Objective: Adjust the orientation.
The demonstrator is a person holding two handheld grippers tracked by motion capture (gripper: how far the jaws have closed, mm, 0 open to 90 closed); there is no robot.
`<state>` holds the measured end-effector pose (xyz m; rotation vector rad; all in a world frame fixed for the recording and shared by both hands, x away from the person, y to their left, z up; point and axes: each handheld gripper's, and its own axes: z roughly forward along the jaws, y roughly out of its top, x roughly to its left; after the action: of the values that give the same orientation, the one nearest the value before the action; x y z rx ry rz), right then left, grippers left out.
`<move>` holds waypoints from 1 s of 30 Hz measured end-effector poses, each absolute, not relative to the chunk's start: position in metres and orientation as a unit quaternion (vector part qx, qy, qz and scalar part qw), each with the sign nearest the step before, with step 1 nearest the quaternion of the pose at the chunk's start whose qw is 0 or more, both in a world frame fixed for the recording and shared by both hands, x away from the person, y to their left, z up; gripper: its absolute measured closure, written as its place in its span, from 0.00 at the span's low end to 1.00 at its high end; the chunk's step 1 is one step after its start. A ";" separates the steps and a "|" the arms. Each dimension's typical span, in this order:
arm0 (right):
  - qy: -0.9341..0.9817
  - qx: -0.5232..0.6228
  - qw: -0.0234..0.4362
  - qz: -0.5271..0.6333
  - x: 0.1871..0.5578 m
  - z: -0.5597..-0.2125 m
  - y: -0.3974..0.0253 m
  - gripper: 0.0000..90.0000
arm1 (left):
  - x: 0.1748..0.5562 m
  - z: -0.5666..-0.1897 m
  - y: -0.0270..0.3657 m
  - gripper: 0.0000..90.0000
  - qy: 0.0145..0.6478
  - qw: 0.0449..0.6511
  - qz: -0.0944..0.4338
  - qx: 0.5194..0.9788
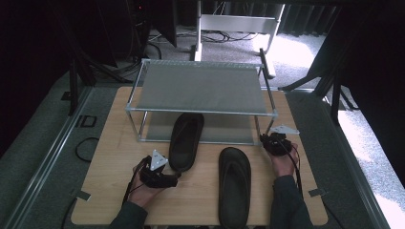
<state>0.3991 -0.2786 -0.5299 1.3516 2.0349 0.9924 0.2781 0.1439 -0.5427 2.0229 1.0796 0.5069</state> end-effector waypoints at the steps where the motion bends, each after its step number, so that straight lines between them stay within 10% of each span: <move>1: 0.747 0.496 0.249 0.365 0.399 -0.530 -0.279 0.90 | 0.278 -0.544 0.143 0.17 0.424 0.382 0.198 0.797; 30: 0.746 0.497 0.250 0.365 0.399 -0.531 -0.278 0.90 | 0.295 -0.552 0.136 0.18 0.426 0.373 0.209 0.797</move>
<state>0.3993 -0.2784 -0.5309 1.3544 2.0326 0.9944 0.2947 0.1359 -0.5521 2.0429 1.0903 0.5357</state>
